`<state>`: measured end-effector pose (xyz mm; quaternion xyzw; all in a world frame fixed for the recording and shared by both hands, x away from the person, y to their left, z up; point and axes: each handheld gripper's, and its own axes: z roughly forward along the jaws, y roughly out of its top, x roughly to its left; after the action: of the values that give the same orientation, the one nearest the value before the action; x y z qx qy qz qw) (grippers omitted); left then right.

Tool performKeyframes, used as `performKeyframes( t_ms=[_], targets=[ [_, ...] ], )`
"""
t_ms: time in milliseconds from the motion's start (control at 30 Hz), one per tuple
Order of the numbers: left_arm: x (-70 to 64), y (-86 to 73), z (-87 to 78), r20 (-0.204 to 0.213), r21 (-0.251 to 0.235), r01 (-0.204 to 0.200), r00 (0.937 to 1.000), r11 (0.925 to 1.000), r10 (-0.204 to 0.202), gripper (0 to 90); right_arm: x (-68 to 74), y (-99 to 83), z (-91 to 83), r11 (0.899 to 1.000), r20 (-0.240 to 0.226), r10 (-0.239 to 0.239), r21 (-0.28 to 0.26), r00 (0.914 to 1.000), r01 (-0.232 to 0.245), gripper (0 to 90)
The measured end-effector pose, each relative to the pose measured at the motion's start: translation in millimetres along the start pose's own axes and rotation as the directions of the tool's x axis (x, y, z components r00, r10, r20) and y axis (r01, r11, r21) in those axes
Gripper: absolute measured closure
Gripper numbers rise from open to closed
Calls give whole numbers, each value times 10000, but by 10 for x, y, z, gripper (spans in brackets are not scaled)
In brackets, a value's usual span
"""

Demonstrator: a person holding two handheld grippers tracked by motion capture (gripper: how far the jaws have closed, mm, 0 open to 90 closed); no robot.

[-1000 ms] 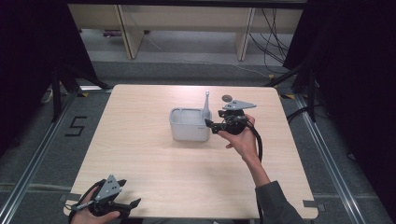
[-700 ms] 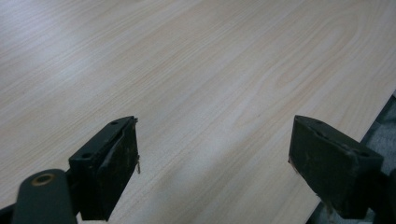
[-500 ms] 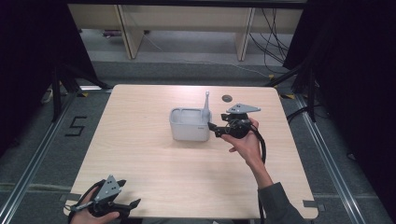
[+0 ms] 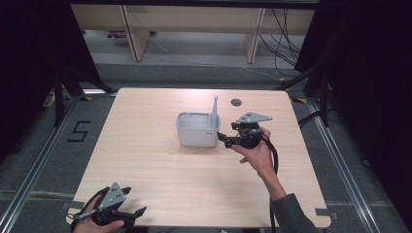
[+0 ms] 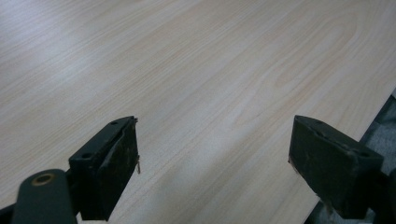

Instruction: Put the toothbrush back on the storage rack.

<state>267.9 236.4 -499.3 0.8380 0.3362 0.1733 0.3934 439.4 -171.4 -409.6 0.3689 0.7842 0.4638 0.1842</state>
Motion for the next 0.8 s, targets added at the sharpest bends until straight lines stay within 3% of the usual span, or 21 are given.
performKeyframes(
  t_ms=[33,67,133,167,200,267,300,333,400,433,567,633,667,700,733,800],
  targets=[
    [2,-2,5,39,-62,9,10000,10000,-9,154,16,-4,-18,9996,-70,222,199,9997,-221,305],
    [2,-2,5,43,-61,7,10000,10000,-7,154,12,-16,-18,9999,-126,41,124,9999,-40,304],
    [0,-3,9,23,-96,22,10000,10000,-22,154,27,-35,-23,9999,-160,123,110,9998,-121,300],
    [17,0,3,-18,46,-191,9998,9998,191,154,19,-37,-35,9998,-50,-87,154,9999,87,299],
    [34,4,5,-92,27,-441,9990,9990,441,154,44,-53,-34,9997,-108,191,123,9998,-190,296],
    [12,2,6,-3,2,-161,9999,9999,161,154,31,-68,-52,9998,-87,-66,173,9999,68,290],
    [25,4,5,-82,47,-314,9995,9995,314,154,51,-81,-59,9998,-80,113,175,9999,-111,288],
    [35,4,4,-87,38,-441,9990,9990,442,154,45,-87,-66,9997,-102,-14,242,9999,17,285],
    [32,3,4,-82,52,-415,9991,9991,415,154,67,-109,-77,9995,-128,214,219,9997,-211,284],
    [31,2,5,-90,46,-407,9991,9992,407,154,57,-118,-84,9998,-160,-20,178,9999,23,284],
    [32,3,5,-68,7,-395,9992,9992,395,154,88,-172,-99,9997,-167,36,231,9999,-32,285],
    [-1,-5,10,40,-91,55,10000,9999,-54,154,91,-192,-107,9996,-102,-157,236,9998,160,285],
    [-1,-5,11,37,-99,52,10000,9999,-51,154,123,-211,-105,9996,-188,209,183,9996,-206,285],
    [11,-2,7,-13,-44,-124,9999,9999,124,154,107,-211,-116,9997,-114,-105,216,9999,107,285],
    [-2,-3,10,23,-93,36,10000,10000,-36,154,129,-224,-112,9998,-190,109,191,9998,-105,285],
    [-4,-3,9,21,-76,53,10000,10000,-53,154,125,-231,-128,9995,-184,-192,238,9996,196,285]
  ],
)
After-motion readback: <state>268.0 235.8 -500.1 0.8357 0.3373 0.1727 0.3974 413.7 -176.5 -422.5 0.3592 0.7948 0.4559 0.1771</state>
